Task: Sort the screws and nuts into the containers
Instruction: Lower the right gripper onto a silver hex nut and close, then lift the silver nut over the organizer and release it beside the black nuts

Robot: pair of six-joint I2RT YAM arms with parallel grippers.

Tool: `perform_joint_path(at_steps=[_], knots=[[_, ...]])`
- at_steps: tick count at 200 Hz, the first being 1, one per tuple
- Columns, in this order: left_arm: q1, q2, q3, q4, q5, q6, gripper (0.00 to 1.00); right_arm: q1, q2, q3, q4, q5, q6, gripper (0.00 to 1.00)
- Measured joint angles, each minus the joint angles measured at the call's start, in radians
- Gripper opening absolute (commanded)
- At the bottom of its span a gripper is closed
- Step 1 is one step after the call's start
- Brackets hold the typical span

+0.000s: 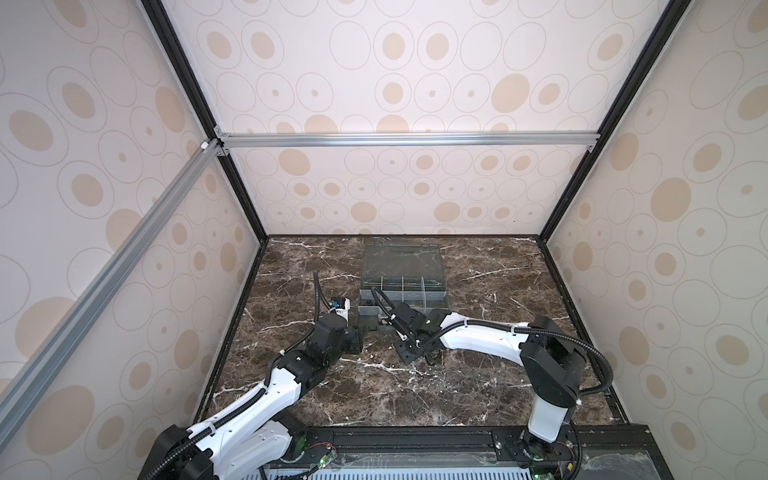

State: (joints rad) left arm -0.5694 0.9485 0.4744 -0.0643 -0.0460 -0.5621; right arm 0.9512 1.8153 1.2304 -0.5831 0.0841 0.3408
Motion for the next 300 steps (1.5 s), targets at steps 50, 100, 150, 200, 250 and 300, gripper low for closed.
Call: perform_joint_path(at_steps=[50,100,150,200,250,300], knots=[[0.0,-0.033,-0.017,-0.001,-0.001,-0.003,0.46,-0.015,0.016,0.021,-0.043,0.003,-0.116,0.48],[0.0,-0.045,-0.028,-0.002,-0.002,-0.01,0.46,-0.024,0.063,0.032,-0.034,-0.032,-0.149,0.45],[0.0,-0.051,-0.03,-0.002,-0.004,-0.011,0.46,-0.026,0.1,0.033,-0.034,-0.044,-0.158,0.34],[0.0,-0.051,-0.03,-0.003,-0.005,-0.011,0.46,-0.028,0.111,0.043,-0.034,-0.037,-0.155,0.22],[0.0,-0.059,-0.03,-0.005,-0.013,-0.012,0.46,-0.028,0.108,0.043,-0.034,-0.038,-0.147,0.2],[0.0,-0.063,-0.03,-0.005,-0.019,-0.016,0.46,-0.051,0.043,0.098,-0.041,-0.043,-0.148,0.2]])
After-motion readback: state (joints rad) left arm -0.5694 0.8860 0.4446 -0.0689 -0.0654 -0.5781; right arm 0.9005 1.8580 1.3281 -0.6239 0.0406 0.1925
